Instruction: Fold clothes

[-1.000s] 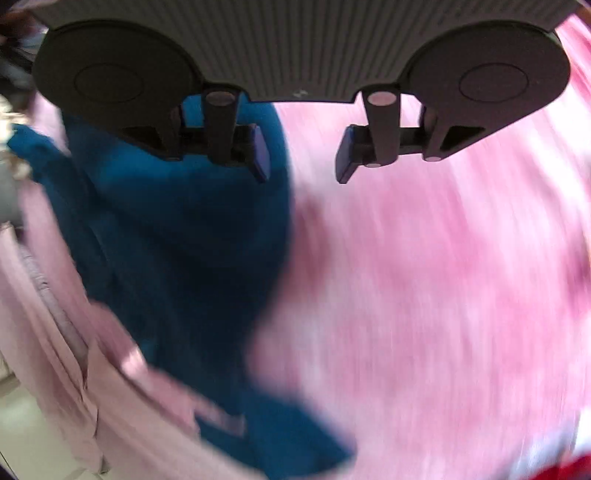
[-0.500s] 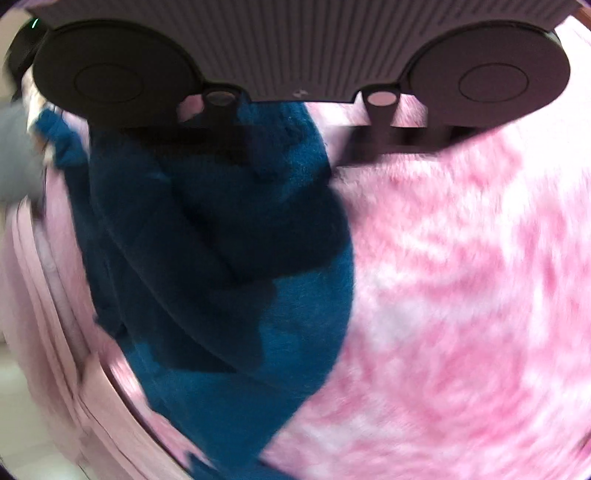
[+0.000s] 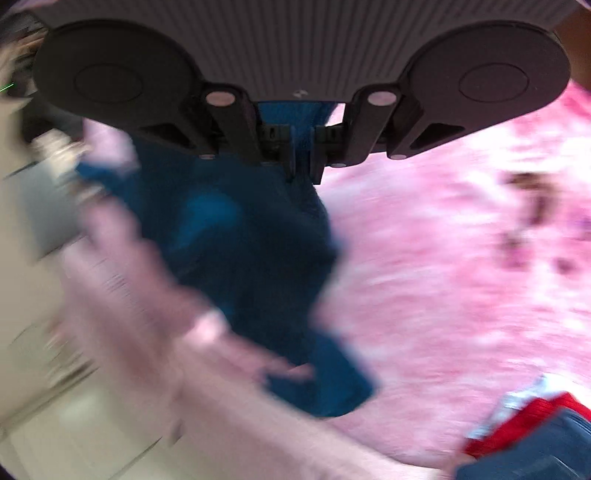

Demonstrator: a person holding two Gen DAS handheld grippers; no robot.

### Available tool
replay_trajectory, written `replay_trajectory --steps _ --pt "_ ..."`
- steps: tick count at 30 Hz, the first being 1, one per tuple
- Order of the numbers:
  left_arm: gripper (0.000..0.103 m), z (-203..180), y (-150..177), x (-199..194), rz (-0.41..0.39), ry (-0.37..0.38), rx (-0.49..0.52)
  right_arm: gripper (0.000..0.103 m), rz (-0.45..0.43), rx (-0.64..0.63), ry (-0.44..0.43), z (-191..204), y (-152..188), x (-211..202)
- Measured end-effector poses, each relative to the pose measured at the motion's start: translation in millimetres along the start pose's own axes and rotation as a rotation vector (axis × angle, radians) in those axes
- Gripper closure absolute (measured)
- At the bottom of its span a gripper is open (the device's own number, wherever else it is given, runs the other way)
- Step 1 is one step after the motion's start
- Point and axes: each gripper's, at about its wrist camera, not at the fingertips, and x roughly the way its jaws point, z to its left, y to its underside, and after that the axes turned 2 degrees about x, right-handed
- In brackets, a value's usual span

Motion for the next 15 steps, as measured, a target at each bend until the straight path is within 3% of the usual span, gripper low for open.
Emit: replay_trajectory --steps 2,3,4,5,6,8,15 --pt "0.096 6 18 22 0.085 -0.051 -0.006 0.082 0.061 0.037 0.115 -8 14 18" --pt "0.096 8 27 33 0.127 -0.076 -0.009 0.054 0.095 0.044 0.193 -11 22 31" --pt "0.095 11 37 44 0.169 -0.101 -0.012 0.042 0.129 0.050 0.271 -14 30 45" --pt "0.088 9 42 52 0.174 -0.099 -0.010 0.042 0.138 0.069 0.307 -16 36 55" --pt "0.079 7 47 61 0.178 -0.097 -0.007 0.042 0.123 0.105 0.300 -18 41 61" --pt "0.073 4 53 72 0.161 -0.117 0.009 0.042 0.066 0.202 0.268 -21 46 69" --pt "0.066 16 46 96 0.160 -0.184 0.030 0.042 -0.042 0.452 0.211 -30 55 89"
